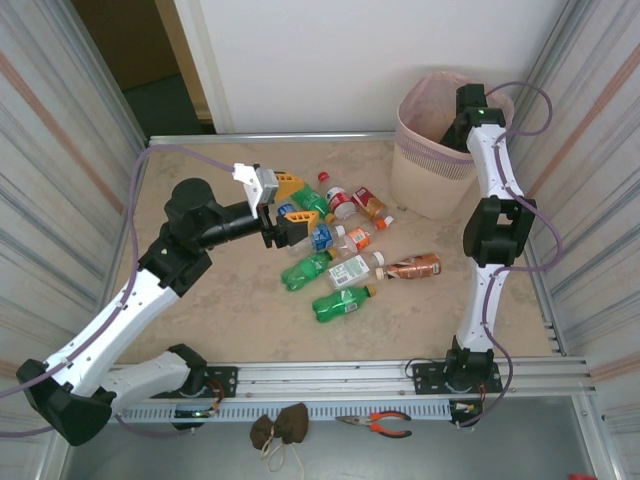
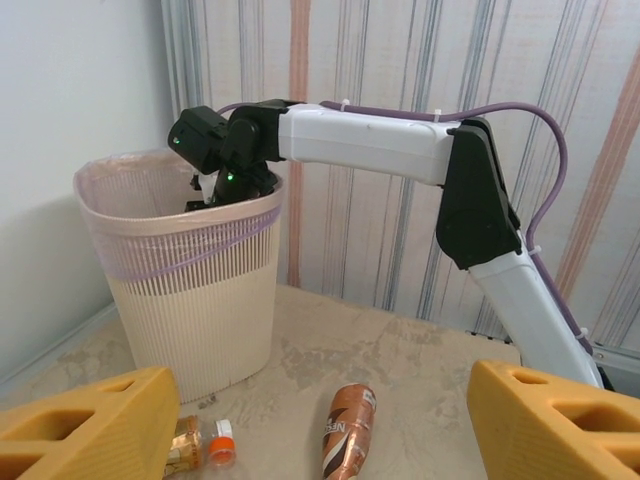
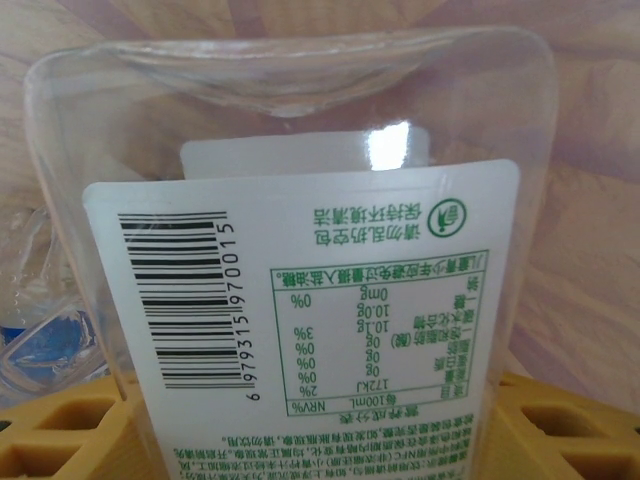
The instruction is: Put the plastic bottles in the bin
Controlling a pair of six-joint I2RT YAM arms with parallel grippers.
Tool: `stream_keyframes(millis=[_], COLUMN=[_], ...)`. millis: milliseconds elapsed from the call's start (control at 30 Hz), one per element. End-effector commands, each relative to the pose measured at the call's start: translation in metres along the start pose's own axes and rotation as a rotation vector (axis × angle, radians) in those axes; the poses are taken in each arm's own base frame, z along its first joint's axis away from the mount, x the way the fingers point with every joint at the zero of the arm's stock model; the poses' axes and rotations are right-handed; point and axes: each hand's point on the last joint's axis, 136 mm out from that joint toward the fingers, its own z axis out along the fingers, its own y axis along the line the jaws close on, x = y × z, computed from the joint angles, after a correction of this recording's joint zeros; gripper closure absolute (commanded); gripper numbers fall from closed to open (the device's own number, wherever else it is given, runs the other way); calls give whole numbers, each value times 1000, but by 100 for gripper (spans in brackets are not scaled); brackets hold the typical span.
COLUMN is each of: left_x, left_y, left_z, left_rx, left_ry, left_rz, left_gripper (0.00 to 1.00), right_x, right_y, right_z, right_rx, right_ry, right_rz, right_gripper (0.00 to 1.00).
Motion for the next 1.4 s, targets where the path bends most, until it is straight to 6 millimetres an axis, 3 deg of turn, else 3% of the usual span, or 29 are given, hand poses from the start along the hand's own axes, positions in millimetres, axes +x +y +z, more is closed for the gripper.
stream_keyframes(millis=[0, 300, 900, 1133, 1367], left_x=[-2, 9, 40, 72, 122], left_y=[-1, 3, 14, 30, 52], left_z=[-6, -5, 1, 9, 17], left_rx=[-23, -40, -73, -112, -150], left_ry=[-4, 38, 168, 319, 547], left_rz=[19, 17, -1, -10, -21], left_gripper=[24, 24, 25, 26, 28], right_x=[10, -13, -45, -41, -26], right_y=[6, 2, 0, -4, -16], right_z=[11, -36, -167, -210, -239], right_rx=[-4, -22, -160, -214, -258], right_ry=[38, -50, -252, -311, -360], right_rz=[24, 24, -1, -23, -33], right_gripper=[40, 23, 21, 22, 23])
